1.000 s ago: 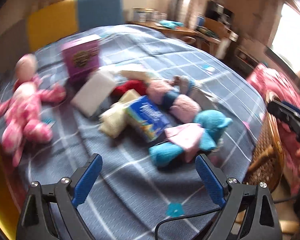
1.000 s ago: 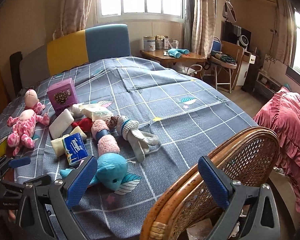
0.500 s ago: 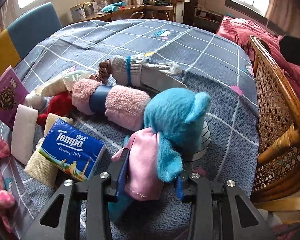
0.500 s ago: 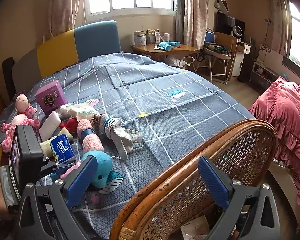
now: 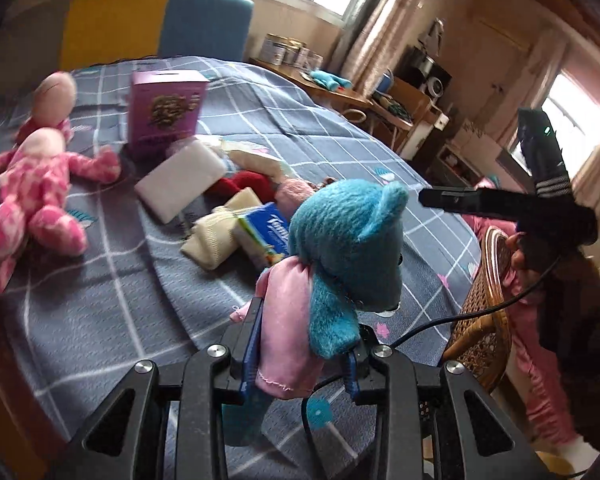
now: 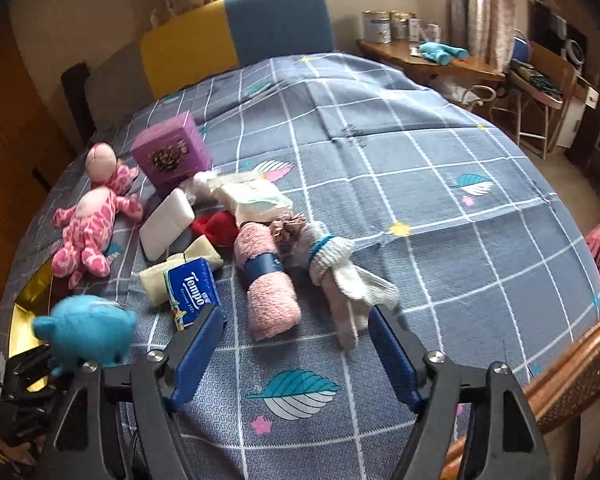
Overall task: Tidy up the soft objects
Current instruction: 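Drop the elephant plush into the gold tray while the right gripper grasps the Tempo pack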
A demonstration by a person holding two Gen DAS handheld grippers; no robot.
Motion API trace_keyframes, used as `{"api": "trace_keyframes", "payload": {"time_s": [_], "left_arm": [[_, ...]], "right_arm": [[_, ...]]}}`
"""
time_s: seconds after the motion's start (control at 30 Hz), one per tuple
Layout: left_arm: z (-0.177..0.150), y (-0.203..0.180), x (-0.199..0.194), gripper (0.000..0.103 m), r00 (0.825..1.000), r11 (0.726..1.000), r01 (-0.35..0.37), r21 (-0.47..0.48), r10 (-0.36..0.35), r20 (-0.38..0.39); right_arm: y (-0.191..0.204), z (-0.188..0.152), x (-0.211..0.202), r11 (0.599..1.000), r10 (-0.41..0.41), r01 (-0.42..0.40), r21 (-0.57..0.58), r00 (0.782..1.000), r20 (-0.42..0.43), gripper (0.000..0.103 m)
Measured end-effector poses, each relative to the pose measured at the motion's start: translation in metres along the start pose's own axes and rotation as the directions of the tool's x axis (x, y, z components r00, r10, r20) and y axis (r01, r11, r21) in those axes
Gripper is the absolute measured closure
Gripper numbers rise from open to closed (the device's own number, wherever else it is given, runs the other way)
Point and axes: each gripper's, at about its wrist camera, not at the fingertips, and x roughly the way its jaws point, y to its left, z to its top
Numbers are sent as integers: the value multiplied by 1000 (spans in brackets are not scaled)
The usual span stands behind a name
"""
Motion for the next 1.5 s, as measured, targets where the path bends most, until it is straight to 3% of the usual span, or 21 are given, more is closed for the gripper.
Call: {"api": "trace_keyframes", "payload": {"time_s": [0.07,0.3,0.47,0.57,0.67,0.73,0.8,0.87,0.93,1.0,1.07,1.13,1.33,1.43,1.5], "left_arm": [[-8,22,-23,69,999,996,-7,-87,10,35],[-36,81,-100,69,975,959,-125,-254,166,146],[-59,121,-144,69,941,909,-211,-360,289,177],[-75,151,-163,69,918,854,-251,-456,360,168],[-93,176,-175,69,898,795,-276,-540,413,149],[-104,195,-183,69,883,739,-297,-605,453,120],[-114,213,-189,68,879,689,-285,-667,465,105],[-122,229,-192,66,874,645,-292,-706,480,77],[-131,244,-192,63,878,596,-285,-751,477,45],[-139,258,-188,54,896,551,-258,-793,444,18],[-141,266,-184,47,889,517,-271,-812,457,-6],[-137,264,-183,46,891,510,-258,-821,454,2],[-109,251,-172,45,868,557,-312,-770,497,9],[-103,245,-171,41,844,563,-362,-743,536,-5],[-105,238,-172,41,821,553,-414,-723,570,-35]], "right_arm": [[11,8,23,999,-3,1,-41,999,-49,38],[29,40,78,996,-54,44,-78,991,-124,39],[55,50,95,991,69,-88,-97,981,-183,39],[76,44,109,981,110,-144,-132,966,-234,39],[90,37,124,977,70,-116,-178,966,-250,27],[93,31,134,976,68,-120,-183,960,-270,26],[94,24,143,975,49,-108,-197,958,-282,27],[97,16,149,966,-9,-59,-252,966,-260,51],[97,9,152,960,-20,-48,-276,971,-237,51],[98,6,152,954,-19,-49,-296,975,-223,51],[97,6,152,953,-13,-58,-296,973,-232,51],[95,6,153,955,1,-73,-287,970,-244,50],[89,8,155,955,17,-90,-281,968,-250,50],[87,10,154,951,7,-82,-297,969,-246,50],[93,6,155,949,-1,-75,-307,971,-240,50]]}}
